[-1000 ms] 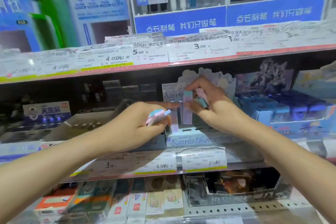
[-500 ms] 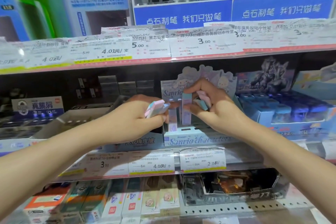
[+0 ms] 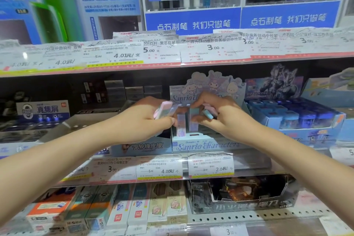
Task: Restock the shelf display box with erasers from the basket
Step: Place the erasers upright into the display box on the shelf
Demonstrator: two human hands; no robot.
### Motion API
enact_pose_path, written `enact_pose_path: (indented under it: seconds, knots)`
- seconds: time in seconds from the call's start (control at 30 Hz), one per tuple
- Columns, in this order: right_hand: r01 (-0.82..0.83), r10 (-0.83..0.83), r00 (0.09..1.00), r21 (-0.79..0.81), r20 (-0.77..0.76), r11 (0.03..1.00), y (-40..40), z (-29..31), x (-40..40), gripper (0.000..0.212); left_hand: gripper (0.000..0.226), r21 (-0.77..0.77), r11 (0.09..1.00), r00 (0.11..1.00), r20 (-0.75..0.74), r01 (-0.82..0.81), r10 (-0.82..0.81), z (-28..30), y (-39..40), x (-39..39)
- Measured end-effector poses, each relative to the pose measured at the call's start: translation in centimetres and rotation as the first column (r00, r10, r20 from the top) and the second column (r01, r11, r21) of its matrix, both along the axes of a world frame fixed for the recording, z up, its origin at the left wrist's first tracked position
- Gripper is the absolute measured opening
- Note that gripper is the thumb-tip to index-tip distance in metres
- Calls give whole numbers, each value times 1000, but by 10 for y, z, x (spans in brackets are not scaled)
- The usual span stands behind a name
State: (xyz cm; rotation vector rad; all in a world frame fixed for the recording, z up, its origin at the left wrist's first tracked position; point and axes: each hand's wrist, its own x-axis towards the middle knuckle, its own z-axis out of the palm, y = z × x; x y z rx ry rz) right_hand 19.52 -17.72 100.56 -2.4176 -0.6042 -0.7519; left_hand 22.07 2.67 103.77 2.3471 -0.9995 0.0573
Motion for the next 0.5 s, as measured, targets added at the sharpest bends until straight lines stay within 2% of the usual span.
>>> enact_pose_path:
  seconds: [0.1, 0.17, 0.3, 0.43, 0.5]
  knots:
    - [47, -46, 999, -68, 18, 997, -3, 1, 0, 17, 39, 19, 1000, 1000, -7, -10, 10, 0, 0, 0]
    - [55, -51, 998, -144, 33, 988, -3, 1, -1, 18, 34, 29, 999, 1000, -14, -28, 28, -1, 0, 1]
    - [66, -72, 997, -212, -19, 975, -2, 1, -3, 20, 31, 19, 999, 999, -24, -33, 34, -3, 1, 3]
    - [59, -74, 991, -134, -110, 989, -2, 6, -10, 17, 43, 19, 999, 999, 18, -32, 32, -1, -1, 0]
    - [3, 18, 988, 140, -151, 990, -1, 10, -14, 10, 43, -5, 1000, 995, 97, 6, -5, -2, -1, 1]
